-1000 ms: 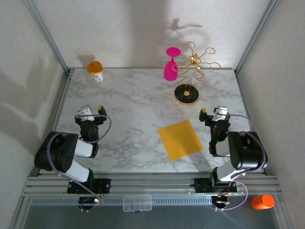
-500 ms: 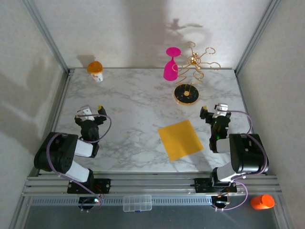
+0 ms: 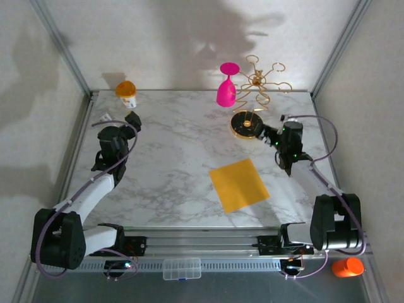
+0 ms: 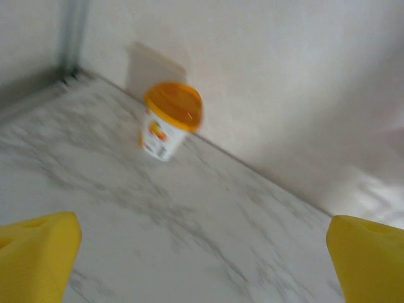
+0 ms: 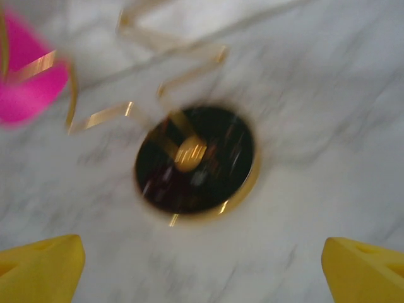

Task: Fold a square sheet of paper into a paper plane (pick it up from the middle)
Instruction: Move the square sheet of paper to the center of the table.

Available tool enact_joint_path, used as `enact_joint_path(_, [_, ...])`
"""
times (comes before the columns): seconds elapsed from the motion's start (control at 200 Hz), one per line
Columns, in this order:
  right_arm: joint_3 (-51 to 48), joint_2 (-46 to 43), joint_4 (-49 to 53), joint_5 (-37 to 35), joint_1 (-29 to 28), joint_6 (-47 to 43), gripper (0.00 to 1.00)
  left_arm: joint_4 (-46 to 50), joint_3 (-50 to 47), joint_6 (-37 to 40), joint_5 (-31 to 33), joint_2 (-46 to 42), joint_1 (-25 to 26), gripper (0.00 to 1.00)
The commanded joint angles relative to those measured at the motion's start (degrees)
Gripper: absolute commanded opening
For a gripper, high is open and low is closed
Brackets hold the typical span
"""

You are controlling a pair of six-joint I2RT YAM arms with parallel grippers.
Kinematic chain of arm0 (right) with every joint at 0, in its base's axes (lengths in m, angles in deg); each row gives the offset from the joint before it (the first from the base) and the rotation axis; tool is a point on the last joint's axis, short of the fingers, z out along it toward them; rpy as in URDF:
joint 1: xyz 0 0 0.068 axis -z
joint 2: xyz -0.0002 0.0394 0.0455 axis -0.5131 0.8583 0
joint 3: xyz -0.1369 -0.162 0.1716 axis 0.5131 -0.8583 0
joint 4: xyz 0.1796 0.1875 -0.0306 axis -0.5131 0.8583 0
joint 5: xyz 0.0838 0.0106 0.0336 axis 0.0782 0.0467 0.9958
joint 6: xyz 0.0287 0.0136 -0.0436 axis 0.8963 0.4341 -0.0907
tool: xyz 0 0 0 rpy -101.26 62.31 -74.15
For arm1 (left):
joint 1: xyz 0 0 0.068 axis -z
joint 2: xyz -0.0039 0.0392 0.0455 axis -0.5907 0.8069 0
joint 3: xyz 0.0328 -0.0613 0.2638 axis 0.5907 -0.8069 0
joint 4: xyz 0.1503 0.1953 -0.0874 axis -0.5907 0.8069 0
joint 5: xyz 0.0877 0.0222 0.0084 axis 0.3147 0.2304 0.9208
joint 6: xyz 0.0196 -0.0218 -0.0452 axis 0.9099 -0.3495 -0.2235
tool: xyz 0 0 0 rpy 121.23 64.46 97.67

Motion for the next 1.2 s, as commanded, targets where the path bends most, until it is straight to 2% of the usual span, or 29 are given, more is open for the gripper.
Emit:
enact_joint_path(0.0, [-5.5,-5.6,7.5,8.3,-5.1,10.4,0.93,12.5,1.0,-7.4,-10.7,-0.6,1.2,0.99])
enact_joint_path(0.04, [-7.4,-7.0,6.7,9.0,-7.5,12.8,0.91,12.2,0.9,-7.8,-11.8,-0.8,1.6,0.99])
enact_joint_path(0.215, [-11.4,-9.1,4.2,4.3,-19.5,18.6,0.84,11.2,1.0,-8.6,-12.2,-0.4,3.8,0.99])
enact_joint_path(0.461, [-8.7,1.3,4.3,-0.3,-30.3,21.6,0.75,10.5,0.9,-9.0,-11.0,1.2,5.3,0.99])
enact_joint_path(0.621, [-6.6,7.1,2.2,0.4,-34.3,22.1,0.74,10.1,0.5,-9.0,-10.8,1.7,5.7,0.99])
enact_joint_path(0.861, [-1.1,17.6,0.2,0.7,-36.5,21.6,0.74,10.4,0.1,-9.0,-10.2,1.8,5.9,0.99])
enact_joint_path(1.041, [3.8,24.0,0.0,-6.0,-36.9,26.3,0.75,11.8,0.2,-9.1,-8.4,1.5,5.9,0.99])
enact_joint_path(1.197, [12.3,31.6,1.2,-9.6,-37.1,31.6,0.75,14.2,0.7,-10.0,-6.9,0.7,5.9,0.99])
